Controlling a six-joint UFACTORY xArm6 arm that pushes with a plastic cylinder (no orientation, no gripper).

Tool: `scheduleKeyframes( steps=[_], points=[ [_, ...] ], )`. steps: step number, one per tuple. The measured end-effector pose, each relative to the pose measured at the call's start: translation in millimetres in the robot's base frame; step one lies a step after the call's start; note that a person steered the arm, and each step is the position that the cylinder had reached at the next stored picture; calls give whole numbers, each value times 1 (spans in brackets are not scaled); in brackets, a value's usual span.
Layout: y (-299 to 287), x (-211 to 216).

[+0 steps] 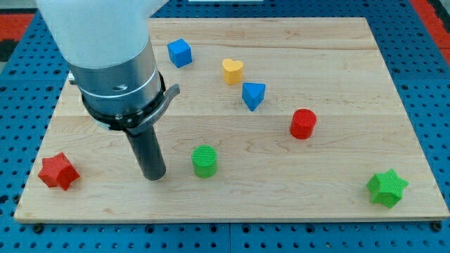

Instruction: Push the green circle towards the red circle

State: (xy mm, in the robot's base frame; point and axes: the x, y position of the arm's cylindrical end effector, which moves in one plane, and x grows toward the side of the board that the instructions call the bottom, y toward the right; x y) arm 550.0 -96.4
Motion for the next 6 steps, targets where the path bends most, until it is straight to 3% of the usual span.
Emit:
scheduleKeyframes(
  steps=[1,2,3,6],
  points=[
    [84,-4],
    [128,-5],
    [65,-20],
    [167,-37]
  ],
)
